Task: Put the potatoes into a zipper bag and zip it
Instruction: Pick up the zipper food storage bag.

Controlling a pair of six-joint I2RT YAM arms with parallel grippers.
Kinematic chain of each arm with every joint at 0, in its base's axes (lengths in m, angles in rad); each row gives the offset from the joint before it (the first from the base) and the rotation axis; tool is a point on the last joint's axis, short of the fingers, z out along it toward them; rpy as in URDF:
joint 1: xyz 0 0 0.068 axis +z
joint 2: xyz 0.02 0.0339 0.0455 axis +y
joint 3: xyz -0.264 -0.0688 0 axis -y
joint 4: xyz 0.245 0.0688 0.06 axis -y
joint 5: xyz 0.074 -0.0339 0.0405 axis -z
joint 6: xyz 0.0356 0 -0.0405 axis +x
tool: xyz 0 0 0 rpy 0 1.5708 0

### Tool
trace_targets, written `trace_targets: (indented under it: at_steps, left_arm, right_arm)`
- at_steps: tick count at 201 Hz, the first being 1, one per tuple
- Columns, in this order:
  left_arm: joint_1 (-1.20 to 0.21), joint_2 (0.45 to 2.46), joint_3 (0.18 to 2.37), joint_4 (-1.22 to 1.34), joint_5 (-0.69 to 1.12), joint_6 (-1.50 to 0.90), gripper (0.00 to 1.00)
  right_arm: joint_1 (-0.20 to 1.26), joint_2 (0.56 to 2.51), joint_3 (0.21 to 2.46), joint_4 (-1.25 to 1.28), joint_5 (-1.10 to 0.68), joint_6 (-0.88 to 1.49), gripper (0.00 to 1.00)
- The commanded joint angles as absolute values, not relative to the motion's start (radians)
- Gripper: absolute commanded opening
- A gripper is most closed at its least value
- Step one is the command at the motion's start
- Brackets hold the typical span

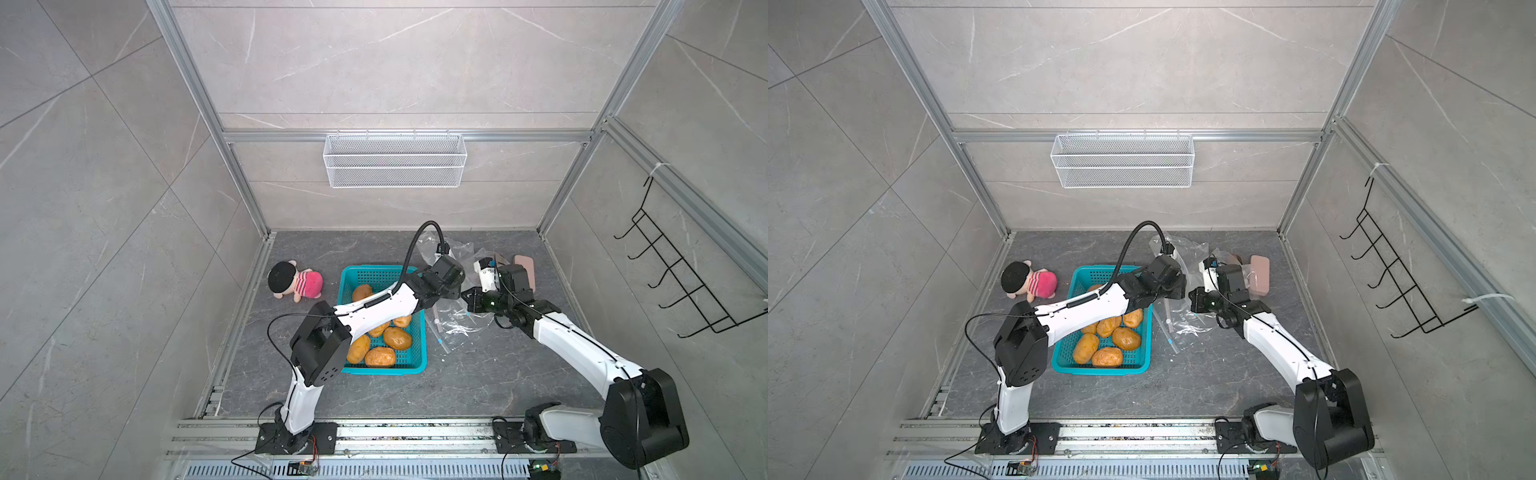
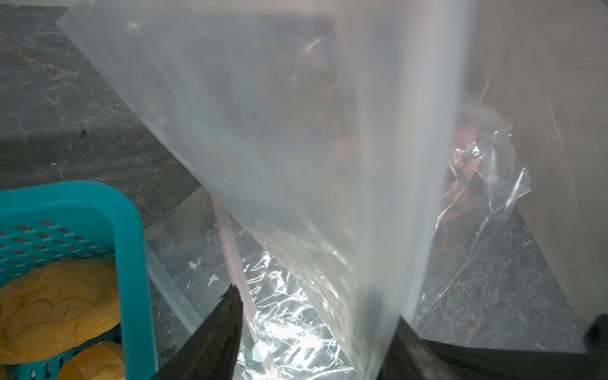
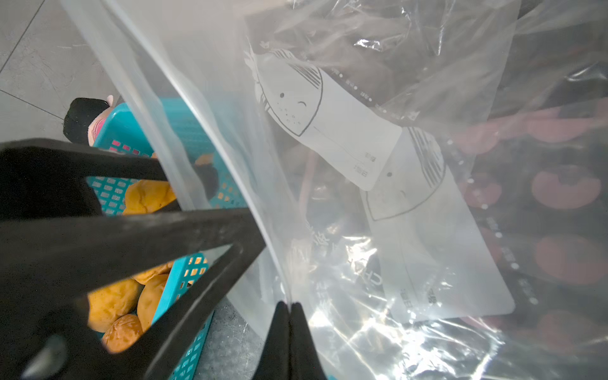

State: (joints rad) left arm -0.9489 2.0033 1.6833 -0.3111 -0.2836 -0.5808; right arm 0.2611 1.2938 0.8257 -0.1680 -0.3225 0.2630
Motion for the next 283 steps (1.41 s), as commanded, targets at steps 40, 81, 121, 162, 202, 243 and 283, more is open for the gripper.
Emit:
trace_targets:
  at_steps: [40,81,121,162,202,243,283]
  left_arm:
    - [-0.959,2.004,1.65,-0.272,-0.389,-0.624,0.36]
    - [-0.959,1.972,1.638,-0.26,-0.385,-0.567,0.0]
    - [-0.948,1.82,1.65,-0.369,-0.45,-0.396,0.0]
    - [-0.82,1.694,1.901,-0.91,-0.788,-0.158,0.0]
    - [-0.592,1.556,1.955,-1.159,-1.248,0.148,0.0]
    - [-0.294,1.258,1.657,-0.896,-1.125,0.373,0.0]
    - [-0.354,1.222,1.61,-1.126,-0.53,0.118,0.0]
  right_arm:
    - [0.257,1.271,0.808,-0.15,-0.337,0.277,0.0]
    - [0.256,1.256,0.817,-0.146,-0.416,0.286,0.0]
    - [0.256,1.148,0.886,-0.206,-0.496,0.235,0.45]
    - [0.255,1.009,0.92,-0.218,-0.493,0.251,0.59]
    - [0.256,1.028,0.924,-0.229,-0.505,0.275,0.58]
    - [0.257,1.083,0.922,-0.23,-0.517,0.301,0.56]
    - [0.28,1.111,0.914,-0.16,-0.564,0.387,0.56]
